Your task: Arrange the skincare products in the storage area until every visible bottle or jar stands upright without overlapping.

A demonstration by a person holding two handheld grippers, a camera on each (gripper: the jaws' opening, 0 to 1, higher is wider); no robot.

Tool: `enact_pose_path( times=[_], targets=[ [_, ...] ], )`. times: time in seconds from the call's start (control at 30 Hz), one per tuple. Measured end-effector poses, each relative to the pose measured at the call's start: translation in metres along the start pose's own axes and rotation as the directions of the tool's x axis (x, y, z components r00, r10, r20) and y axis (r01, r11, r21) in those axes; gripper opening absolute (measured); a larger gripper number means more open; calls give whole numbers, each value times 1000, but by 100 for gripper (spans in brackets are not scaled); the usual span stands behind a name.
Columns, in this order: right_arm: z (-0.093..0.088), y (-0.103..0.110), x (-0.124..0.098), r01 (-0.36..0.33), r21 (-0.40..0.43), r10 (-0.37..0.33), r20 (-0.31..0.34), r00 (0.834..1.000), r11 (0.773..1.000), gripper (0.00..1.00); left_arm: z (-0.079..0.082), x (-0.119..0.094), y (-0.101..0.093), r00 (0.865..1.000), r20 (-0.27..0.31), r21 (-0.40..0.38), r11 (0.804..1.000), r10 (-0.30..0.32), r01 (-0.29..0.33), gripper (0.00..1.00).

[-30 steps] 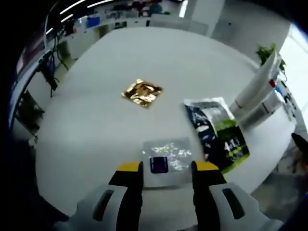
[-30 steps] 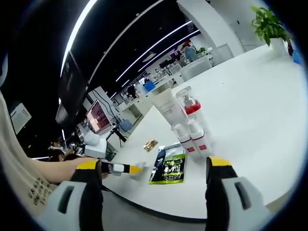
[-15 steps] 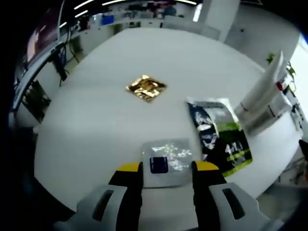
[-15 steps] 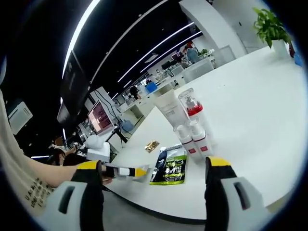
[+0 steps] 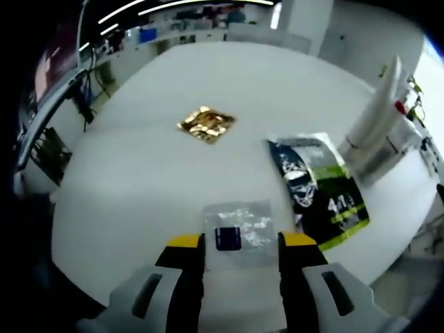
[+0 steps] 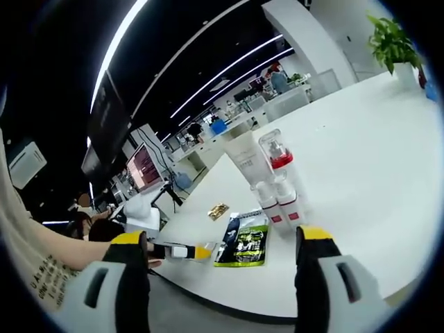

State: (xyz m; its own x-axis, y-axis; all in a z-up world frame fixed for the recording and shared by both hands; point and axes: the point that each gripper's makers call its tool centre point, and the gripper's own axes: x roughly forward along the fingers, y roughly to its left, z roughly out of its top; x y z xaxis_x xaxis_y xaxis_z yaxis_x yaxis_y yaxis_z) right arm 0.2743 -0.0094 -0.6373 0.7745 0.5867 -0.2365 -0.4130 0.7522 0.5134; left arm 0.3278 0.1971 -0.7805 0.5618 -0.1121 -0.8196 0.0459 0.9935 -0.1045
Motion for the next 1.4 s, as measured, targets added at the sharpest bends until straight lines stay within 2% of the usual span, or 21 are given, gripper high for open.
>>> enact_pose_path(
  times=[0.13, 0.47, 0.6, 0.73, 0.87, 1.0, 1.13, 1.27, 1.37, 1.4],
  targets=[
    [0, 0, 0, 3, -4, -3, 0, 1000, 1000, 88, 0, -1, -2, 1000, 0, -3, 1000, -11, 11, 43],
    [-2, 1, 1, -1, -13, 1, -14, 1000, 1000, 88, 0, -11, 1, 999, 20, 10, 999, -35, 35, 41],
    [-3, 1, 1, -4, -16, 4, -24, 1000, 1000, 88, 1, -16, 4, 997, 35, 10, 998, -68, 68, 43],
    [-4, 1, 2, -4, -16, 4, -30, 1000, 1000, 88, -5, -22, 11, 995, 35, 31, 995, -93, 92, 48],
    [-5, 0, 2, -1, -14, 1, -34, 999, 1000, 88, -3, -36, 20, 992, 60, 108, 989, -113, 106, 47],
    [-6, 1, 2, -5, -11, 4, -42, 999, 1000, 88, 7, -48, 25, 982, 94, 129, 980, -164, 152, 50],
    [-7, 1, 2, -8, -11, 7, -50, 999, 1000, 87, 10, -59, 26, 973, 101, 147, 970, -209, 193, 53],
    [-8, 1, 3, -9, -10, 8, -56, 998, 1000, 87, 13, -66, 24, 961, 120, 140, 963, -249, 232, 61],
    [-9, 1, 3, -9, -10, 8, -61, 998, 1000, 87, 10, -69, 20, 949, 108, 155, 948, -295, 277, 64],
    [-9, 1, 3, -9, -11, 8, -61, 998, 1000, 87, 9, -69, 20, 949, 98, 161, 946, -299, 281, 64]
  ],
)
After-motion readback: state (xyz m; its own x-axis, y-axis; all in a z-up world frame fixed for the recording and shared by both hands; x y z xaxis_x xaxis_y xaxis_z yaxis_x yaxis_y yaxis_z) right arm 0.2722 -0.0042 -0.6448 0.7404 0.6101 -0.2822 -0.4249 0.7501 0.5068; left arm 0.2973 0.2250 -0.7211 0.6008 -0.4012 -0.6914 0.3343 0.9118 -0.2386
